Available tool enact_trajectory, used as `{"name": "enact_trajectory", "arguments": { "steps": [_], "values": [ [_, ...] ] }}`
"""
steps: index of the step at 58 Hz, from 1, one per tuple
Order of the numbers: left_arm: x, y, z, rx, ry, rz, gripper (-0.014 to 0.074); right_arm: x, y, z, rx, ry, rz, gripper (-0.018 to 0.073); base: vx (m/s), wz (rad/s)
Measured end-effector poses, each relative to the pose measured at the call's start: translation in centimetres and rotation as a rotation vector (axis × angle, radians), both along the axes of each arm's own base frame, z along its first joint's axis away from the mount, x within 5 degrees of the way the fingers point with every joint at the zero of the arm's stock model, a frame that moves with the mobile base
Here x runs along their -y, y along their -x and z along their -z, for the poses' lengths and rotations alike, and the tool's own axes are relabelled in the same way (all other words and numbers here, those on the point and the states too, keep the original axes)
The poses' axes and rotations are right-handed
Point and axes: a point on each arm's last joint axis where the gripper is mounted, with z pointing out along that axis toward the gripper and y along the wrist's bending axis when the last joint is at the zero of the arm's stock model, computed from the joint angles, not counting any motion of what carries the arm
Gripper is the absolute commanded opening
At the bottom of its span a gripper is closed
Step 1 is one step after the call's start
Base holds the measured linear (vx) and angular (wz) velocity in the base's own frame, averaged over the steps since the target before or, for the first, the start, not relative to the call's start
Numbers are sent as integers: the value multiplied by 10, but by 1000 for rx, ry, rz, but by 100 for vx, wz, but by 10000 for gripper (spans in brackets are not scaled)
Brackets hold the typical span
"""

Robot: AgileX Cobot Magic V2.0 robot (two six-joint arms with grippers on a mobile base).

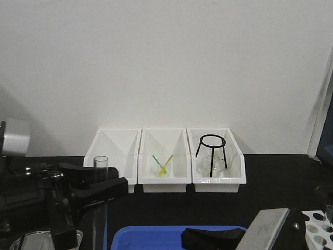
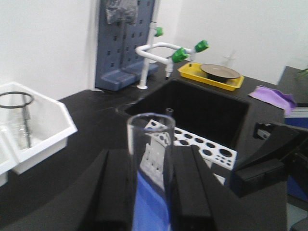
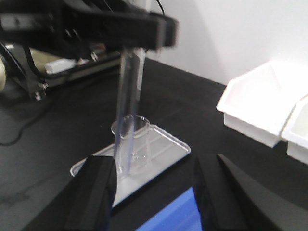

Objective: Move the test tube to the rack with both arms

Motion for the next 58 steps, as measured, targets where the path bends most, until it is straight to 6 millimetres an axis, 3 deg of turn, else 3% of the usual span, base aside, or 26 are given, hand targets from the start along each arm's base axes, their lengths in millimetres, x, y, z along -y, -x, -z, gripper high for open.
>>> {"name": "enact_trajectory", "arguments": {
  "steps": [30,58],
  "values": [
    [53,3,14,19,54,106,0,-1,-1,-5,26,-48,3,419,0,0],
    [76,19,14,11,77,184,0,-1,-1,-5,28,-50,3,419,0,0]
  ]
}}
